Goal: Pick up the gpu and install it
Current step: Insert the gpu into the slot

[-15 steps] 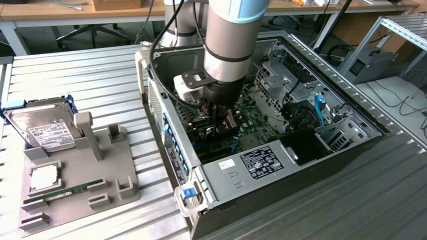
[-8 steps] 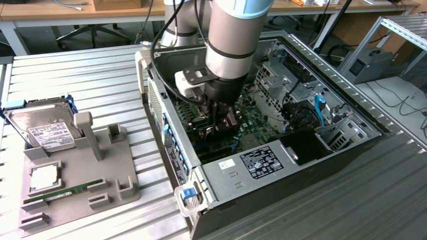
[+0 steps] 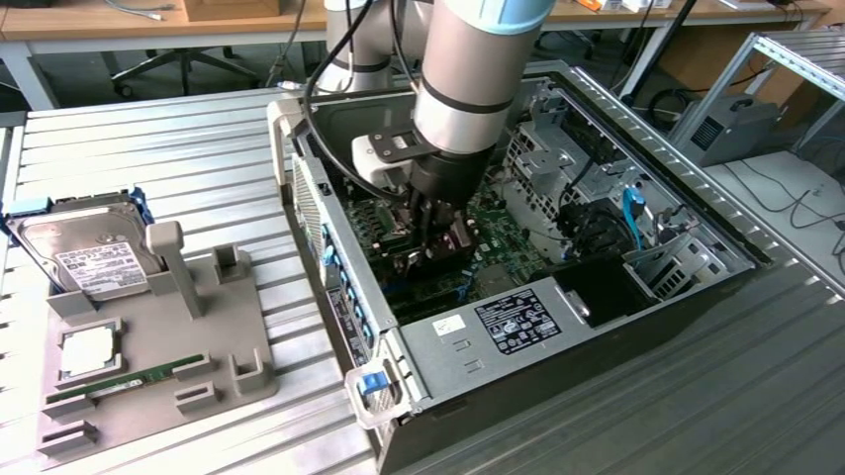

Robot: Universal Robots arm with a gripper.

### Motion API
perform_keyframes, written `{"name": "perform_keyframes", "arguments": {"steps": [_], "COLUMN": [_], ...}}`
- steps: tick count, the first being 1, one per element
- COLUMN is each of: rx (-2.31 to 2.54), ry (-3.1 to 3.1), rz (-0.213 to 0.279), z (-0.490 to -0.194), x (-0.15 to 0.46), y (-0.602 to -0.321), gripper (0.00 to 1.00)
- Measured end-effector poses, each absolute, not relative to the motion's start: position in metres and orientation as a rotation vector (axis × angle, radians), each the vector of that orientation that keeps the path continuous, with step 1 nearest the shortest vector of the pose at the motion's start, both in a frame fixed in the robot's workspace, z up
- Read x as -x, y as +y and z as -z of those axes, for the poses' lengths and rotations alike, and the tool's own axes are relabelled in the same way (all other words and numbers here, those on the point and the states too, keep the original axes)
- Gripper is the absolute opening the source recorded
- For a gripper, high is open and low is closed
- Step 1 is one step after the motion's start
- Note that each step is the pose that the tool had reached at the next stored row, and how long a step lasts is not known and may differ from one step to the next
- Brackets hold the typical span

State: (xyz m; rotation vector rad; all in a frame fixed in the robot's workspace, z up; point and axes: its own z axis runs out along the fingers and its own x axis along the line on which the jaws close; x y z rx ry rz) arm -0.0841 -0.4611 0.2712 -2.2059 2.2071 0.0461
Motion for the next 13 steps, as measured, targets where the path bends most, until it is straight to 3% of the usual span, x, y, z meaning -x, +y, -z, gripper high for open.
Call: {"name": "perform_keyframes", "arguments": {"steps": [13], "rx": [2.199], "ry": [2.200], "rz": [-0.064], "z": [-0.2711], "x": [0.0746], "y": [-0.4645], "gripper": [0.34]}}
